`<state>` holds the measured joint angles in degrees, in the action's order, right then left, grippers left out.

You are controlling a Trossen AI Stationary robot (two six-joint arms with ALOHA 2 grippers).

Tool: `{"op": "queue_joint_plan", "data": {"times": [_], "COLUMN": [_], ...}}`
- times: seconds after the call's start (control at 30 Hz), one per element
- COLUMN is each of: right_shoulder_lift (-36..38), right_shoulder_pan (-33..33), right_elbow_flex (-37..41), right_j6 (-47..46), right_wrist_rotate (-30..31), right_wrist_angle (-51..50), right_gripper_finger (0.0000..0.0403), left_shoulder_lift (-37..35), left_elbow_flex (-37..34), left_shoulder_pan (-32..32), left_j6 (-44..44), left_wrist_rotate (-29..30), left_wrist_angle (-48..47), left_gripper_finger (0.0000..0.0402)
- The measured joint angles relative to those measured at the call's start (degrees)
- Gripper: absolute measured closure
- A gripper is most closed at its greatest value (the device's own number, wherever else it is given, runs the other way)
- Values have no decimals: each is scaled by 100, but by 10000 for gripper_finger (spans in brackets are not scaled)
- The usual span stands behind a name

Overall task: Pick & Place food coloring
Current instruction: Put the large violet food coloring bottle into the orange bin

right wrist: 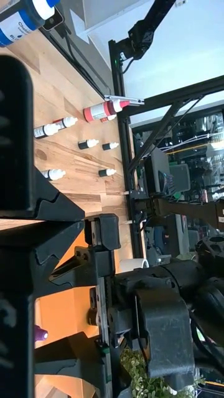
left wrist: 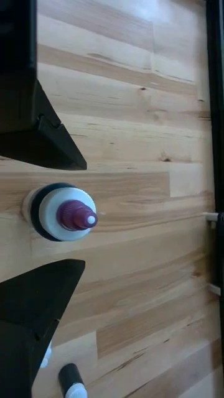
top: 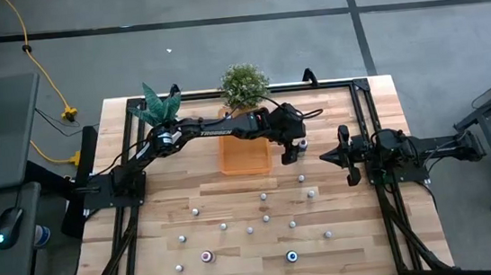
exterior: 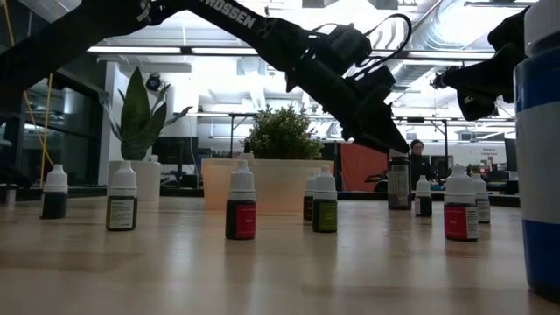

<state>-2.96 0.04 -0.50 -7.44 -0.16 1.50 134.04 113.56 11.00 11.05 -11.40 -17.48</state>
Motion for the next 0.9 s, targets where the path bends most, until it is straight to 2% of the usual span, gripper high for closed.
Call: {"op": "queue_joint_plan", "data": {"times": [0.5, 0.7, 0.9], "right_shoulder_lift": [0, 0, 0], "right_shoulder_pan": [0, 1, -1], "right_elbow_flex": [0, 1, 1], "right_j6": [0, 0, 0], "right_wrist_rotate": [0, 0, 0], "right_wrist_angle": [0, 0, 0], "right_gripper_finger": [402, 402, 402], "left_shoulder_lift": [0, 0, 0], "left_elbow_flex": [0, 0, 0], "left_shoulder_pan": [26, 26, 26], "left_j6": [-125, -149, -151], "left_wrist_rotate": [-11, -11, -11], "left_wrist_angle": [2, 10, 10], "left_gripper_finger": [267, 290, 296]}}
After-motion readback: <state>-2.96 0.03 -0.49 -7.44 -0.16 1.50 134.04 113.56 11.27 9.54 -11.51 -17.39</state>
